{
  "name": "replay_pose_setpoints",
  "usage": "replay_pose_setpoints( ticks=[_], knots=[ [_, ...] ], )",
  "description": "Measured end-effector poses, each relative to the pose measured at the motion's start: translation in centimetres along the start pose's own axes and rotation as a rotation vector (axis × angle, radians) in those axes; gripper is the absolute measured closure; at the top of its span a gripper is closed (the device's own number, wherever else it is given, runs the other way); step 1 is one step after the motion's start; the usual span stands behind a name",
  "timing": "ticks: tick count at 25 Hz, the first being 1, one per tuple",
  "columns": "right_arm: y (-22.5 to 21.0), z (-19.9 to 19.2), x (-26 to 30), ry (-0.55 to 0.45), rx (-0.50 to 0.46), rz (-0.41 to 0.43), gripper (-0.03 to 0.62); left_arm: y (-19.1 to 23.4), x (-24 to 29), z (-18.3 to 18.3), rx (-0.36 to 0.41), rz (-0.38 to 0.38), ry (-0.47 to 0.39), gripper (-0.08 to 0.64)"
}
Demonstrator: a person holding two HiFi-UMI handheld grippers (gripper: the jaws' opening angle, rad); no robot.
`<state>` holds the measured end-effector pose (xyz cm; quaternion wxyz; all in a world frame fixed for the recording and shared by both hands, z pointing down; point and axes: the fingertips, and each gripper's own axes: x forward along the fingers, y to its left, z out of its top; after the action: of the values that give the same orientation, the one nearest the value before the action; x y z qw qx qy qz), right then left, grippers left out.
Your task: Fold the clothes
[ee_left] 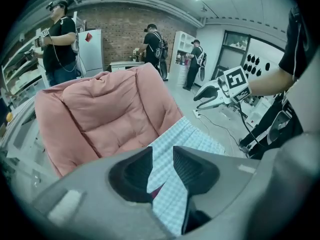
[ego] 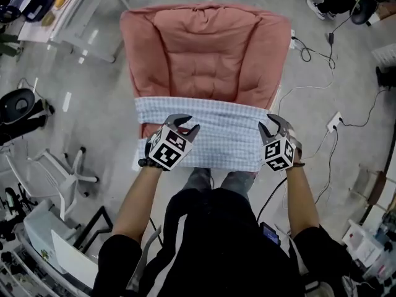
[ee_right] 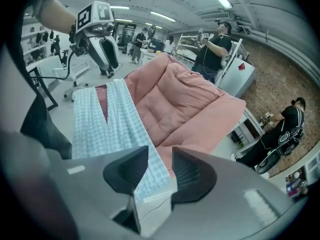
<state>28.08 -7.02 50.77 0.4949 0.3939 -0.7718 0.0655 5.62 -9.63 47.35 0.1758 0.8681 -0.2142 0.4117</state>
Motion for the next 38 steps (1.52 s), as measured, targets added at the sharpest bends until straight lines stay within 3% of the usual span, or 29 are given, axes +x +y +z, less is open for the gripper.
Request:
replay_pose_setpoints(
  ticks=[8,12,20,26,31,34,38],
  knots=[
    [-0.4,-2.6,1.7,0.063,0.047,-0.014,0.445,2.4,4.2,0.2,0.097,-0.054,0.047,0.420],
    [-0.3,-4.6,3.6,0.079,0.074,0.005,0.448,2.1,8.1,0.2,0.178,-0.081,0.083,0.420],
    [-1.2,-9.1,6.4,0.087,0.075,0.056,0.454,2.2,15.0,0.0,0.267,-0.102,0.122,0.420],
    [-1.1,-11.3,6.4,0.076,0.075,0.092,0.456,1.5,18.8,0.4,0.416,-0.118,0.195,0.406],
    [-1.9,-12.8,7.2,0.066,0.077,0.119,0.454,1.2,21.3,-0.2,0.516,-0.182,0.277,0.383],
    [-2.5,-13.7,8.3,0.060,0.057,0.149,0.454,1.7,22.1,-1.4,0.531,-0.209,0.332,0.383],
    [-3.1,-15.1,10.0,0.080,0.005,0.214,0.446,2.2,22.8,-2.8,0.497,-0.239,0.381,0.383]
  ],
)
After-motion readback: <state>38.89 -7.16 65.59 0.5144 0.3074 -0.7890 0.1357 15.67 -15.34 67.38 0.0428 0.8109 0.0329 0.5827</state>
